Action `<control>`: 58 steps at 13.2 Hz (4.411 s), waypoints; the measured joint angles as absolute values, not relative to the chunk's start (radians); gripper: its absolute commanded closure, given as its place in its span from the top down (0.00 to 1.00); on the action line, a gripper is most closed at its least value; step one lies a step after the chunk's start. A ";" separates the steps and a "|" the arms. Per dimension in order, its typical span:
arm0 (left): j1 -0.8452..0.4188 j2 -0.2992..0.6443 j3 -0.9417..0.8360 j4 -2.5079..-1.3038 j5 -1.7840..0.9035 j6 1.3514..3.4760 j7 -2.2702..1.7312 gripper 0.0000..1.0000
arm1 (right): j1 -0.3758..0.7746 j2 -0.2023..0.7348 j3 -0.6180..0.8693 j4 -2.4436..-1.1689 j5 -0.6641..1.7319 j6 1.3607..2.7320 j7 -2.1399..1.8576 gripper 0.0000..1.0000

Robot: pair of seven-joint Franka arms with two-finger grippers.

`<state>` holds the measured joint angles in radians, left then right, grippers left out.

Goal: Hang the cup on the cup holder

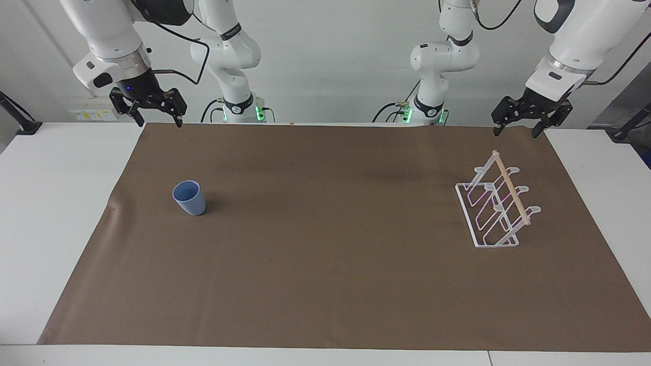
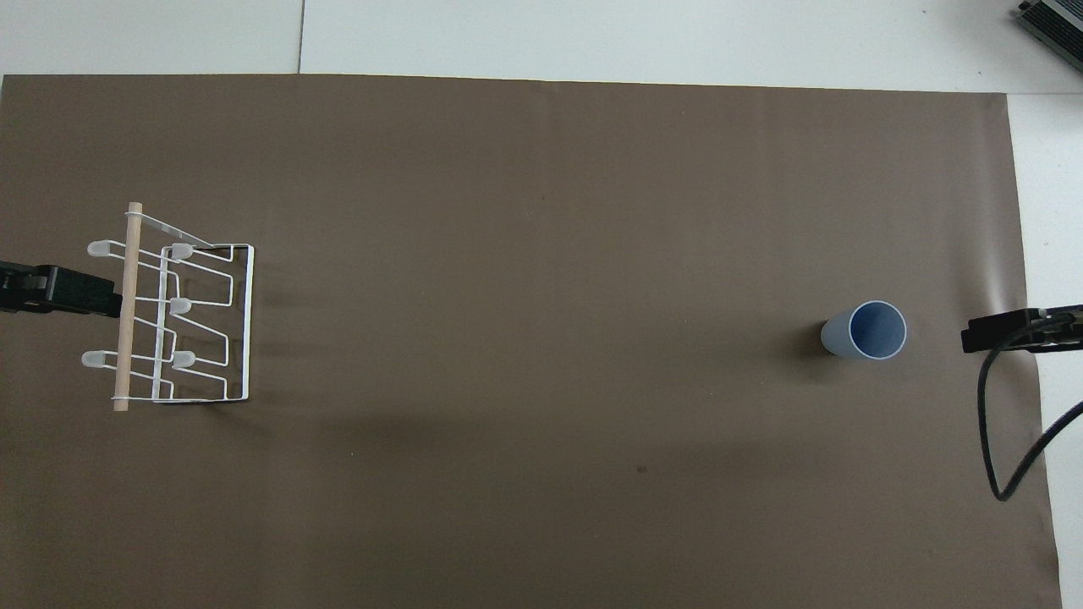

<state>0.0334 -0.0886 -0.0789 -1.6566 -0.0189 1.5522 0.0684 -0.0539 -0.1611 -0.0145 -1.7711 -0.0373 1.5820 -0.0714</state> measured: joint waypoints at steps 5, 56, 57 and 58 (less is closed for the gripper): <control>0.033 -0.089 -0.079 -1.657 -0.019 1.552 0.068 1.00 | 0.028 -0.161 -0.006 -1.807 -0.029 1.740 -0.076 1.00; 0.033 -0.096 -0.086 -1.670 -0.019 1.542 0.068 1.00 | 0.059 -0.005 0.060 -1.825 -0.019 1.801 -0.147 0.00; 0.033 -0.098 -0.086 -1.670 -0.019 1.541 0.068 1.00 | 0.059 -0.021 0.078 -1.791 -0.019 1.759 -0.147 0.00; 0.033 -0.099 -0.085 -1.670 -0.019 1.537 0.068 1.00 | 0.059 -0.034 0.091 -1.759 -0.019 1.717 -0.147 0.00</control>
